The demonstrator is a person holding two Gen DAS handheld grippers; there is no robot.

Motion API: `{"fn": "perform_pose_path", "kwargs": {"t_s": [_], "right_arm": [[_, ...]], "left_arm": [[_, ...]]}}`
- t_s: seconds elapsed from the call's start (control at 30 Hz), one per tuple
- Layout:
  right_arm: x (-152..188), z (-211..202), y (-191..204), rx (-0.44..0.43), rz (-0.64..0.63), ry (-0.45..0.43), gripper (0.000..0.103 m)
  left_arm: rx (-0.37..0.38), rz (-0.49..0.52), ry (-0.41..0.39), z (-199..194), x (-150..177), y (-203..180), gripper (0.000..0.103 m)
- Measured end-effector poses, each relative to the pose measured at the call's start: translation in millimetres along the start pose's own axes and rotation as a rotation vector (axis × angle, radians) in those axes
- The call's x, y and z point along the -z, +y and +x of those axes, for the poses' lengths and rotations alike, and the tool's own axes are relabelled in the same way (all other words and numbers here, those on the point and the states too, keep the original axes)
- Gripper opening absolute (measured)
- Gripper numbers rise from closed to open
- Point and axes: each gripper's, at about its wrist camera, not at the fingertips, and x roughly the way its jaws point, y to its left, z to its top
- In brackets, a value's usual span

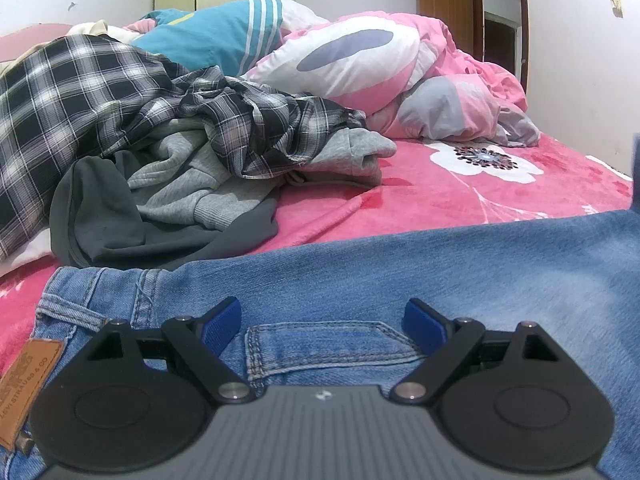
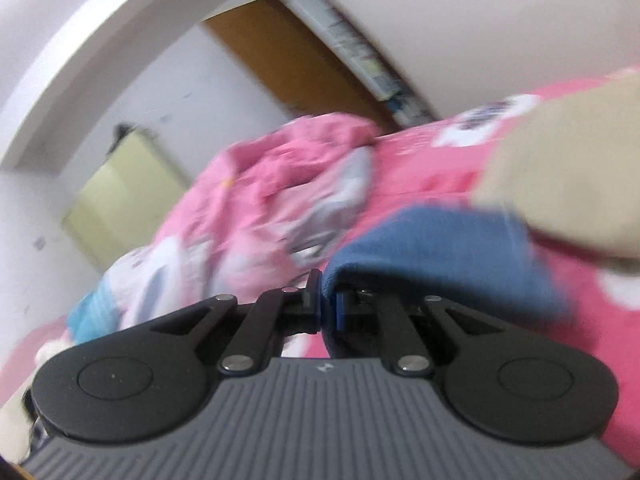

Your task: Fold clothes

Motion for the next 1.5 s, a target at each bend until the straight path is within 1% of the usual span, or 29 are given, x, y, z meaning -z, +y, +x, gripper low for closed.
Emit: {"fn": "perform_pose_path", "kwargs": {"t_s": [0.1,0.2,0.27,0.33,0.4,0.43,0.5,0.57,0.6,0.67,0.7,0.73,0.8,0.83,0.87,0.9,0.93,0.97,1.0,1.03,1.07,1.13,1.23,1.3,1.37,1.4,1.43,1.47,1.5], "right_arm": [[26.7,4.0,60.8,-0.128,-0.120,0.066,0.005],[70.8,5.8,128.5,-0.248,-0.314,0.145,0.005],[109.8,6.8,163.5,-0.346,-0.414,0.233,0.005],[150.7,11.5,180.1,-0.409,-0.450,0.350,0.005],[185.5,19.7,182.7,-0.403,-0.470,0.470,0.005],[201.9,24.0,180.1,-0.381,-0.478,0.529,0.005],[223.5,22.1,174.4,-0.365,-0.504,0.588,0.005],[236.4,12.9,180.4,-0.353,-0.612,0.583,0.005],[243.9,8.7,187.9,-0.352,-0.710,0.576,0.008],[263.5,0.4,205.8,-0.349,-0.962,0.559,0.013],[277.4,-5.4,212.8,-0.342,-1.107,0.541,0.019],[291.7,-11.7,219.0,-0.334,-1.250,0.519,0.022],[310.8,-24.6,222.7,-0.298,-1.418,0.449,0.023],[307.0,-26.7,221.8,-0.291,-1.387,0.450,0.023],[299.2,-27.5,220.2,-0.287,-1.322,0.462,0.025],[291.5,-28.3,218.6,-0.283,-1.257,0.474,0.031],[279.2,-25.8,213.2,-0.290,-1.138,0.500,0.045],[265.4,-22.2,206.6,-0.300,-1.003,0.528,0.051],[251.7,-18.6,200.0,-0.308,-0.867,0.554,0.056],[242.1,-14.5,190.7,-0.317,-0.737,0.571,0.056],[233.6,-8.1,176.8,-0.328,-0.569,0.591,0.057],[216.3,6.1,146.7,-0.344,-0.207,0.625,0.062],[214.6,22.7,96.7,-0.328,0.325,0.629,0.063],[217.4,26.0,85.2,-0.299,0.473,0.610,0.062],[220.7,28.3,76.7,-0.268,0.592,0.587,0.059],[222.3,29.5,72.4,-0.253,0.651,0.575,0.055],[223.9,30.6,68.2,-0.237,0.710,0.562,0.038],[222.4,32.1,70.1,-0.217,0.690,0.563,0.023],[219.2,33.6,76.0,-0.213,0.624,0.567,0.012]], "left_arm": [[0.000,0.001,0.002,0.1,0.0,0.0,0.090],[0.007,-0.004,0.001,-0.1,-0.2,1.4,0.090],[0.019,-0.016,0.005,-2.1,-1.5,4.1,0.090],[0.043,-0.051,0.011,-7.4,-3.6,10.4,0.090],[0.096,-0.149,0.011,-22.9,-5.6,27.5,0.089],[0.121,-0.196,0.010,-30.7,-6.4,36.1,0.089],[0.149,-0.268,-0.009,-47.5,-5.3,53.3,0.089],[0.147,-0.293,-0.019,-59.3,-2.1,66.1,0.089],[0.146,-0.306,-0.024,-65.3,-0.5,72.5,0.089],[0.142,-0.318,-0.029,-73.3,2.8,81.8,0.089],[0.135,-0.314,-0.027,-73.7,4.4,83.7,0.089],[0.126,-0.312,-0.021,-71.5,6.0,84.5,0.089],[0.109,-0.308,-0.009,-67.0,9.1,85.9,0.089],[0.101,-0.305,-0.004,-64.9,10.7,86.6,0.089],[0.096,-0.299,-0.005,-64.1,11.7,86.5,0.089],[0.098,-0.295,-0.009,-64.0,12.2,86.6,0.089],[0.100,-0.292,-0.012,-64.0,12.6,86.7,0.089],[0.106,-0.297,-0.014,-64.3,12.8,87.9,0.089],[0.115,-0.306,-0.016,-65.0,13.0,89.9,0.089],[0.122,-0.317,-0.019,-66.2,13.3,91.5,0.089],[0.129,-0.327,-0.021,-67.5,13.6,93.2,0.089],[0.137,-0.348,-0.026,-70.9,13.4,96.6,0.089],[0.134,-0.365,-0.029,-75.3,12.9,102.0,0.089],[0.137,-0.380,-0.036,-80.0,13.2,106.8,0.089],[0.135,-0.390,-0.046,-85.2,13.6,110.7,0.089],[0.134,-0.393,-0.052,-88.1,13.8,112.3,0.089],[0.135,-0.397,-0.060,-91.6,14.2,113.9,0.089],[0.126,-0.399,-0.069,-95.3,14.8,115.1,0.089],[0.117,-0.401,-0.077,-99.2,15.4,116.4,0.089]]}}
